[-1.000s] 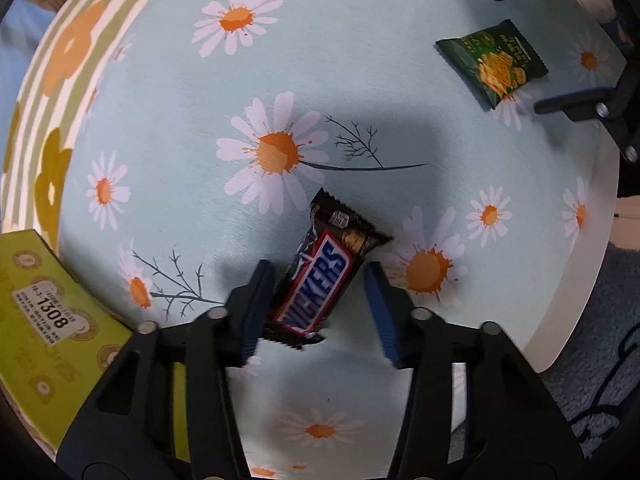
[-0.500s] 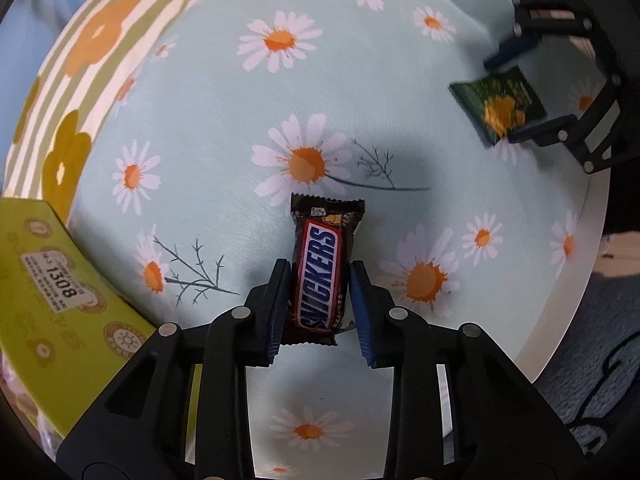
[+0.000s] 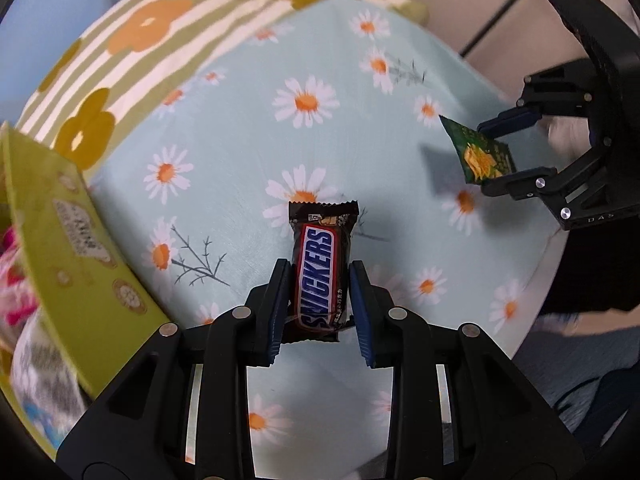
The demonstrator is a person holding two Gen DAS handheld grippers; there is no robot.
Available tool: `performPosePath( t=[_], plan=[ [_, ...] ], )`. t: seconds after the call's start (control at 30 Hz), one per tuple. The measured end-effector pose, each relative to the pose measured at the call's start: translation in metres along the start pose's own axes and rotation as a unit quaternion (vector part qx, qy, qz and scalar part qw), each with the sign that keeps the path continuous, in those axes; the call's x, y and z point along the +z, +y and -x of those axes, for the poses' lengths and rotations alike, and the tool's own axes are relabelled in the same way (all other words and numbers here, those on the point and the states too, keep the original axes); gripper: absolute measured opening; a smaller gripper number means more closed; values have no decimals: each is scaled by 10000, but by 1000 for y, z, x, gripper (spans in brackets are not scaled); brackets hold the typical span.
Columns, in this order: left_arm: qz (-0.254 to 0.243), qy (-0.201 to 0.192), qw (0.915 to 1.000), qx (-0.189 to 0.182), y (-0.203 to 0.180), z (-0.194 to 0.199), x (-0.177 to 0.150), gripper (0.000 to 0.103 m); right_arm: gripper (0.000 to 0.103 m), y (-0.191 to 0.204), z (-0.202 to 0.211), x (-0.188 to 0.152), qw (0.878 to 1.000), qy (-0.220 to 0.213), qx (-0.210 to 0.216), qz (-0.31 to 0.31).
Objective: Organize snacks
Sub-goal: 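Carry the Snickers and green packet over the yellow box and open both tools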
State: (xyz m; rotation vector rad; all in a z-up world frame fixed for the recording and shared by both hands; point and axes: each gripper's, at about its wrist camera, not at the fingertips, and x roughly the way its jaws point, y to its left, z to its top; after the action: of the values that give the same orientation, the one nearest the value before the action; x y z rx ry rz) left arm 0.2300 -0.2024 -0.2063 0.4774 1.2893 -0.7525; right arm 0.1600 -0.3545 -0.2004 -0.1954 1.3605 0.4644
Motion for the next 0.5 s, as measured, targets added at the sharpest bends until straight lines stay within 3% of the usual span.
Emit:
performPosePath(
  t=[0.23,0.37,0.5],
  plan=[
    [789,-772,9939,-44,9,59,-14,26,43,10,63,33,9954,-915,199,-197],
    [1397,-1238,9824,16,28,99,-28,26,43,28,83,60,9911,-1263,396,-104],
    [2003,-1700,9646,216,62,138,-49,26,43,53,93,90,9869,-1482,629,62]
  ],
)
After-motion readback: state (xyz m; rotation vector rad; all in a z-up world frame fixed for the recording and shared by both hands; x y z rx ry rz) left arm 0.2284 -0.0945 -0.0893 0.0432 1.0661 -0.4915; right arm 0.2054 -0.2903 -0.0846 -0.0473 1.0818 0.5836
